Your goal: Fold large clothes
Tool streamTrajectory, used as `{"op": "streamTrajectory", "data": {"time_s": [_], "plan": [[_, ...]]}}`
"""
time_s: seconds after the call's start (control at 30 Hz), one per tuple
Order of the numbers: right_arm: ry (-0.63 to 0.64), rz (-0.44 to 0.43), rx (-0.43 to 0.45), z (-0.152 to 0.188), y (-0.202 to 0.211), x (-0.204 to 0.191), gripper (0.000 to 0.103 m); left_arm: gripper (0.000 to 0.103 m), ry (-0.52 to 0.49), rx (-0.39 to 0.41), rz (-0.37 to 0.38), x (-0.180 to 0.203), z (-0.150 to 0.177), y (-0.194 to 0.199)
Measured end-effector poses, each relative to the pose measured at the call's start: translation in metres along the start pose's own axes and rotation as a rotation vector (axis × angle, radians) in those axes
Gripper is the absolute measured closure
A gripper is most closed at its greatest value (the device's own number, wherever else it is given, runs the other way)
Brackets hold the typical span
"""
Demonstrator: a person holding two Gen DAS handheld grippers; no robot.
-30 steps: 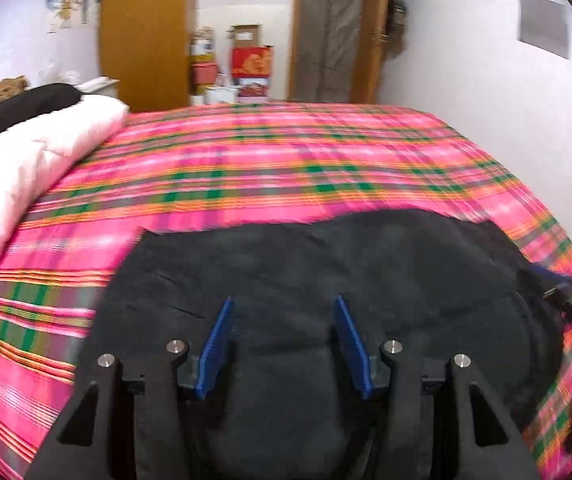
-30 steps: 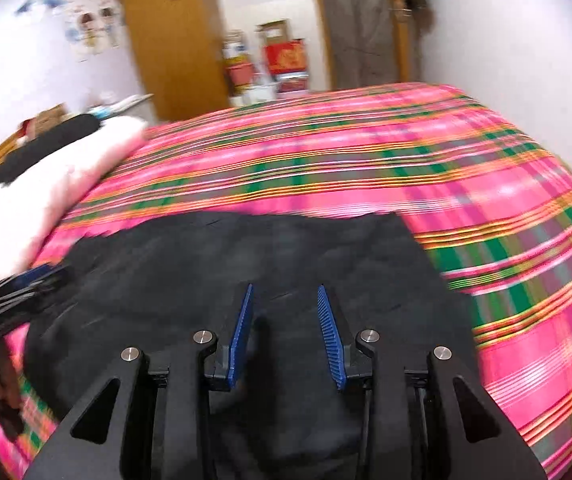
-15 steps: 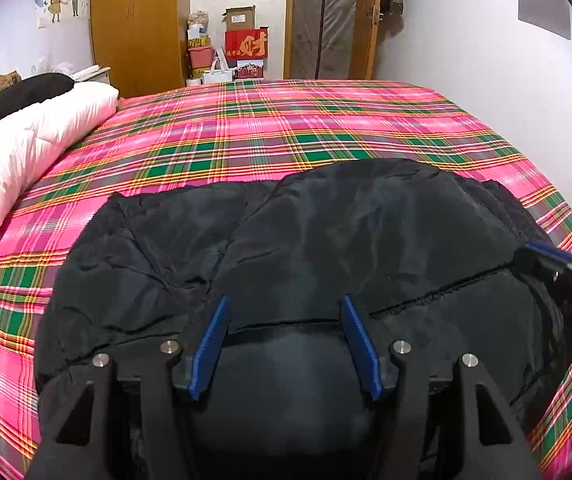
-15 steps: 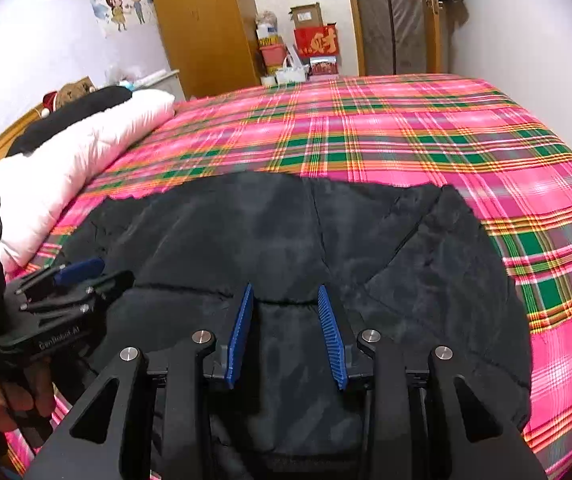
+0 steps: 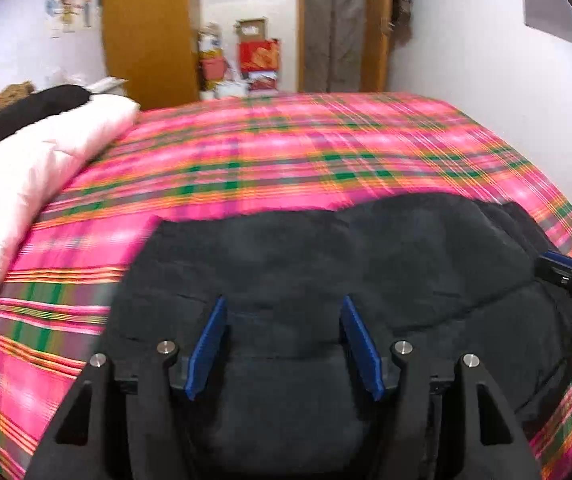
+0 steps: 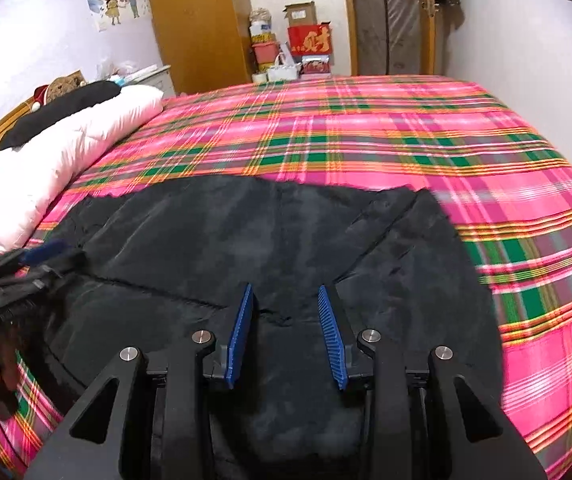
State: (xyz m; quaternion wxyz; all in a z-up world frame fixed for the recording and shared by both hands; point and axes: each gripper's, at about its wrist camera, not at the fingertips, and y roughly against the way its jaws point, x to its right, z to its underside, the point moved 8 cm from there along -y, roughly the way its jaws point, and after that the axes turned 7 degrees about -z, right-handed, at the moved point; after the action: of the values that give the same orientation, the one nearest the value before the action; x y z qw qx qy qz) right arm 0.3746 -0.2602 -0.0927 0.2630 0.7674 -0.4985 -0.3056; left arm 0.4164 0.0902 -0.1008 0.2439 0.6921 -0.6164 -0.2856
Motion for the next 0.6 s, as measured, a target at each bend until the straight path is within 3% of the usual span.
{"op": "streamTrajectory", "data": {"time_s": [0.13, 0.23, 0.3, 0.6], "plan": [[-0.092, 0.041, -0.001, 0.006, 0.002, 0.039, 0.068, 0.041, 0.07, -0.046, -0.138, -0.072, 0.012, -0.016], [-0.126, 0.064, -0.005, 0.013, -0.001, 0.054, 0.068, 0.041, 0.154, -0.104, -0.148, -0.103, 0.032, -0.034], [-0.124, 0.067, -0.029, 0.018, -0.01, 0.055, 0.068, 0.043, 0.182, -0.151, -0.093, -0.099, 0.046, -0.049], [-0.073, 0.12, -0.082, 0.035, -0.051, 0.065, 0.07, 0.048, 0.077, -0.174, -0.093, -0.064, 0.049, -0.078]]}}
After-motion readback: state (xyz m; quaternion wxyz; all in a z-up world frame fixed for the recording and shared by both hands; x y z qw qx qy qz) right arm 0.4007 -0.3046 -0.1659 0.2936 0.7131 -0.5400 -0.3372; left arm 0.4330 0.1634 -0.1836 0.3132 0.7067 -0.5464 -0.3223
